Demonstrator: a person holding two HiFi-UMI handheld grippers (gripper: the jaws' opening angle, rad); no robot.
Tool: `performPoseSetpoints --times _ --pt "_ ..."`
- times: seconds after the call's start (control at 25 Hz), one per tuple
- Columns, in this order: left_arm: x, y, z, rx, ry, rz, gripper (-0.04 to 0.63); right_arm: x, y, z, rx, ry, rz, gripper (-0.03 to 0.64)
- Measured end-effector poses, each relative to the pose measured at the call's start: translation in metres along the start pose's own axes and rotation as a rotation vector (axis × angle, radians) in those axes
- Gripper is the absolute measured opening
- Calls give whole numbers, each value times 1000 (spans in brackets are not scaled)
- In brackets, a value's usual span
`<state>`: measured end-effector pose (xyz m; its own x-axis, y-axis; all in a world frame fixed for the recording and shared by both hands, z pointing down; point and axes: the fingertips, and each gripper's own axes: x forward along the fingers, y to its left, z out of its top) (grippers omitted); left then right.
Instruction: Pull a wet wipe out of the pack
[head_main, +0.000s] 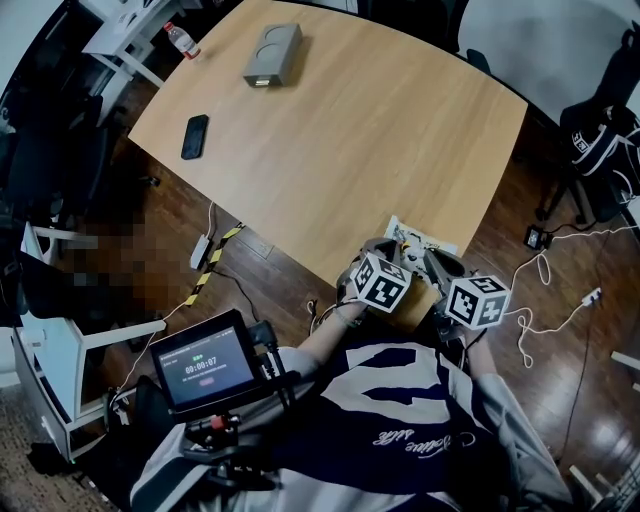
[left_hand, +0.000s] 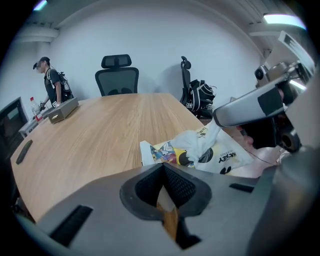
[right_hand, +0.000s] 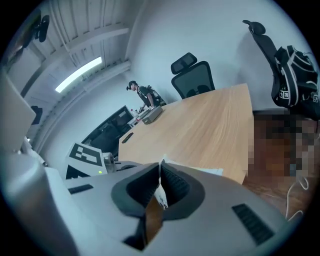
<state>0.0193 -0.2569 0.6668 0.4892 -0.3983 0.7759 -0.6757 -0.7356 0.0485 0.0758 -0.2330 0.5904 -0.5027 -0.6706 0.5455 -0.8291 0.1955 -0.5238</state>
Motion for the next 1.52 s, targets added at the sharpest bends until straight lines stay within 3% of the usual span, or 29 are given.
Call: performPoseSetpoints --times 0.16,0.28,0.48,0.64,0.8,0.92,1.04,1.16,1.36,1.52 --pt "1 -2 2 37 12 11 3 -15 -7 19 -29 -44 -32 17" --pt "0 -1 1 53 12 20 3 -18 -9 36 -118 -46 -59 25" --pt "0 -3 3 93 10 38 3 20 -1 22 -278 164 20 68" --pt "2 -4 7 203 -17 59 3 44 -6 -13 -268 363 78 75" --pt "3 -6 10 301 -42 75 3 50 -19 -21 -237 398 49 75" --pt "3 -5 10 295 -45 77 3 54 -20 -25 -240 443 58 72" --pt "4 -5 8 304 -24 85 3 56 -18 -26 -260 468 75 26" --pt "5 -5 8 318 8 100 3 51 -11 -21 -239 434 99 0" --pt "6 1 8 216 42 95 3 35 9 4 -79 264 180 -2" --pt "5 1 9 260 37 117 3 17 20 37 45 100 239 -2"
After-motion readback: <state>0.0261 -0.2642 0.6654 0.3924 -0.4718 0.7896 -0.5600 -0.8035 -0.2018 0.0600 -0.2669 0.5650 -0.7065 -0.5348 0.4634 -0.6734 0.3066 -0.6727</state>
